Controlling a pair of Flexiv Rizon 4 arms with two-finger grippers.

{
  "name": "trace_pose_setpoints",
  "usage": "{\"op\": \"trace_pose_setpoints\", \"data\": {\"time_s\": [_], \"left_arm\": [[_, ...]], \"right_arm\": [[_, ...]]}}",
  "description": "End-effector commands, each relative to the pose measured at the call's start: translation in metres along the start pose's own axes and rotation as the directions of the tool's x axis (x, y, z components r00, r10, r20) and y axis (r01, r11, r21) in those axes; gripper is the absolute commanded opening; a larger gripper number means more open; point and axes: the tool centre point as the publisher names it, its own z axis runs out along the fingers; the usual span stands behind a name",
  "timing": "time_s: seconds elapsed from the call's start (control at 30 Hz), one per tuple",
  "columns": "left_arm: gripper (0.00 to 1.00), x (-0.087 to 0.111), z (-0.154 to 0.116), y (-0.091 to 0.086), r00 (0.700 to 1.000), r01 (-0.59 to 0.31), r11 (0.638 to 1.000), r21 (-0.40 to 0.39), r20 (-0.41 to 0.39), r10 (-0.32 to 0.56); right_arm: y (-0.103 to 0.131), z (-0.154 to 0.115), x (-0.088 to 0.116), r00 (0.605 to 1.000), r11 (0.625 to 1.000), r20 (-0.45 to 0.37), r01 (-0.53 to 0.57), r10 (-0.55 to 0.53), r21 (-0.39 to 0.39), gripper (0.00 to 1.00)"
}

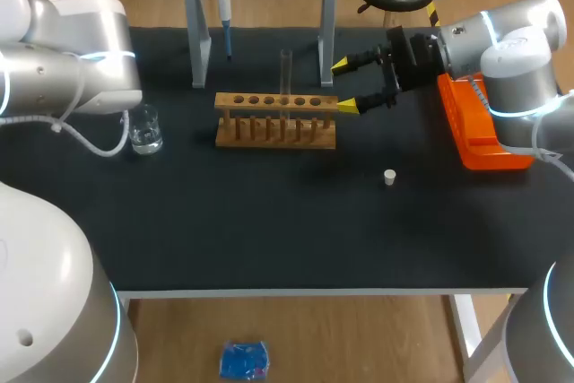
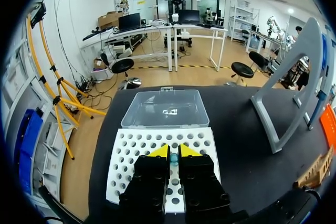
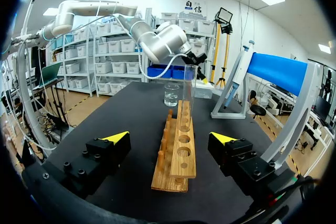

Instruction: Invert the test tube, pick up the pipette, mount the tip to pipette, aspirate from beaker and dispense into the tube, eject the tip, return the pipette, and cap with the stopper.

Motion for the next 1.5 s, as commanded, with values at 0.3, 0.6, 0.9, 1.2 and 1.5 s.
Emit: {"op": "trace_pose_setpoints", "data": {"time_s": [0.3,0.6,0.9,1.2,1.5], "left_arm": [[0.0,-0.001,-0.016,-0.01,1.0,-0.013,1.0,0.005,0.01,0.013],[0.0,0.0,-0.031,-0.021,0.999,-0.029,0.999,0.022,0.03,0.028],[0.0,0.005,-0.048,-0.033,0.998,-0.047,0.998,0.041,0.046,0.045],[0.0,0.014,-0.074,-0.042,0.996,-0.07,0.997,0.041,0.054,0.068],[0.0,0.042,-0.119,-0.053,0.985,-0.17,0.984,0.06,-0.019,0.171]], "right_arm": [[0.0,-0.001,-0.001,1.0,1.0,-0.004,0.0,0.0,0.002,1.0],[0.0,-0.001,-0.001,1.0,1.0,-0.004,0.0,0.0,0.002,1.0],[0.0,-0.001,-0.001,1.0,1.0,-0.004,0.0,0.0,0.002,1.0],[0.0,-0.001,-0.001,1.0,1.0,-0.004,0.0,0.0,0.002,1.0],[0.0,-0.001,-0.001,1.0,1.0,-0.004,0.0,0.0,0.002,1.0]]}}
